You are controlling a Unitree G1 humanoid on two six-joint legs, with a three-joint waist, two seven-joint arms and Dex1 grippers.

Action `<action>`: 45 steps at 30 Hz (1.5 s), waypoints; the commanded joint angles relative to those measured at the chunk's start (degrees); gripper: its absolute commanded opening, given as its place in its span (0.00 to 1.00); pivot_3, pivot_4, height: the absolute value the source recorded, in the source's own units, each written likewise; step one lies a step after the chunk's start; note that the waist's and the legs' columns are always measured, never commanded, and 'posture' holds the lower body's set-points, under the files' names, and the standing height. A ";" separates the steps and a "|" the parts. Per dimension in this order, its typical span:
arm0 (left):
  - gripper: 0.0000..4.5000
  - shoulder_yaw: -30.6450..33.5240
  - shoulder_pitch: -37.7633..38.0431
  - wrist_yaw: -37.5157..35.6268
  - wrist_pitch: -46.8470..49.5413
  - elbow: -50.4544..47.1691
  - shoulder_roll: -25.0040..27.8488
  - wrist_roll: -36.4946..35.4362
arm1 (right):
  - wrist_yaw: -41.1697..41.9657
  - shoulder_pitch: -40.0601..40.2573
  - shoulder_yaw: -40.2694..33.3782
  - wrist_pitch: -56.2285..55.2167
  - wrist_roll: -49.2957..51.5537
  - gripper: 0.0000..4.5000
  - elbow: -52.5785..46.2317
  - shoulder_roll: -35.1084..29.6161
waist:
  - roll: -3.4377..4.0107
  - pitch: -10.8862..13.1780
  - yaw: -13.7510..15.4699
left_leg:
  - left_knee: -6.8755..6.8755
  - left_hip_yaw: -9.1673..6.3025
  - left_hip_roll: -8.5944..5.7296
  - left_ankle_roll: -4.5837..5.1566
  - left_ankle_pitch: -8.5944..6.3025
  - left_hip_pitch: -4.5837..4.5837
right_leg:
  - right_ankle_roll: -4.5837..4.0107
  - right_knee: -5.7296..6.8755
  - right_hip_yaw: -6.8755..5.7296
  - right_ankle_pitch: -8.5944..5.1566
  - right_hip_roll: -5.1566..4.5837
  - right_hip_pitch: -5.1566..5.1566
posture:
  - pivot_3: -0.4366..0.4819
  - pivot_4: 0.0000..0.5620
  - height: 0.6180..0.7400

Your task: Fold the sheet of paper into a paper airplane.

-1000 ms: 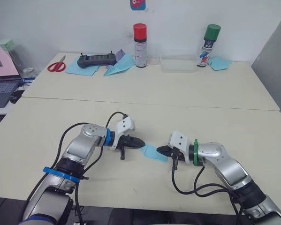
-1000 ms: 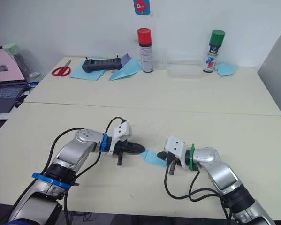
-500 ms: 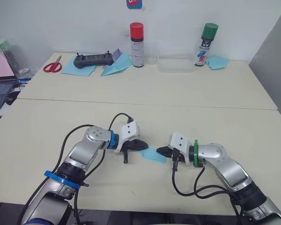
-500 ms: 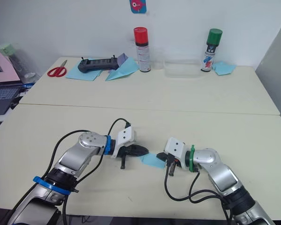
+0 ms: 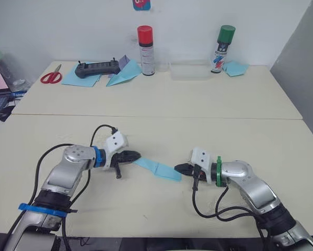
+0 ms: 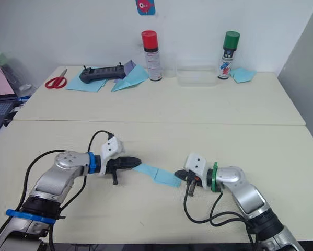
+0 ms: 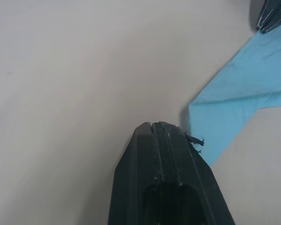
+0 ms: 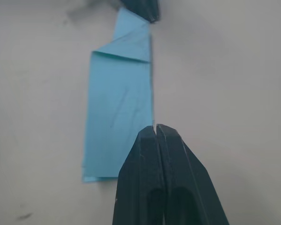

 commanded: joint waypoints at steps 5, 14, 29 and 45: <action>0.44 8.51 8.02 -5.92 0.68 -19.91 8.47 -7.83 | 8.34 3.65 -9.49 -2.32 10.63 0.45 -16.37 -8.43 | -0.01 0.20 0.97 | 0.04 0.00 -0.02 -0.01 -0.01 -0.79 | -0.13 -0.06 -0.06 0.16 -0.07 -0.69 | 0.48 0.27 1.00; 0.87 14.05 23.84 -5.61 -8.21 -35.31 8.51 -9.11 | 8.56 10.20 -6.29 -10.62 6.07 0.29 -18.89 -10.32 | 0.04 0.25 1.04 | -0.03 0.09 0.06 -0.04 -0.12 -0.75 | -0.08 -0.07 -0.12 -0.24 -0.08 -0.68 | 0.48 0.27 1.00; 0.87 12.24 21.58 0.81 -5.71 -37.21 7.54 -9.70 | 1.31 5.02 1.45 -18.99 -6.00 0.29 -3.79 -2.09 | 0.04 0.26 1.14 | 0.16 0.16 0.06 0.00 0.00 -0.71 | -0.01 -0.01 -0.06 0.03 -0.04 -0.63 | 0.48 0.27 1.00; 1.00 15.61 21.95 -1.83 8.42 -37.62 12.40 -20.05 | -0.10 -0.96 1.25 -14.57 -5.63 0.09 6.92 4.14 | 0.05 0.25 1.02 | 0.17 0.13 0.07 0.00 -0.01 -0.72 | -0.24 0.07 -0.07 0.17 -0.04 -0.64 | 0.48 0.27 1.00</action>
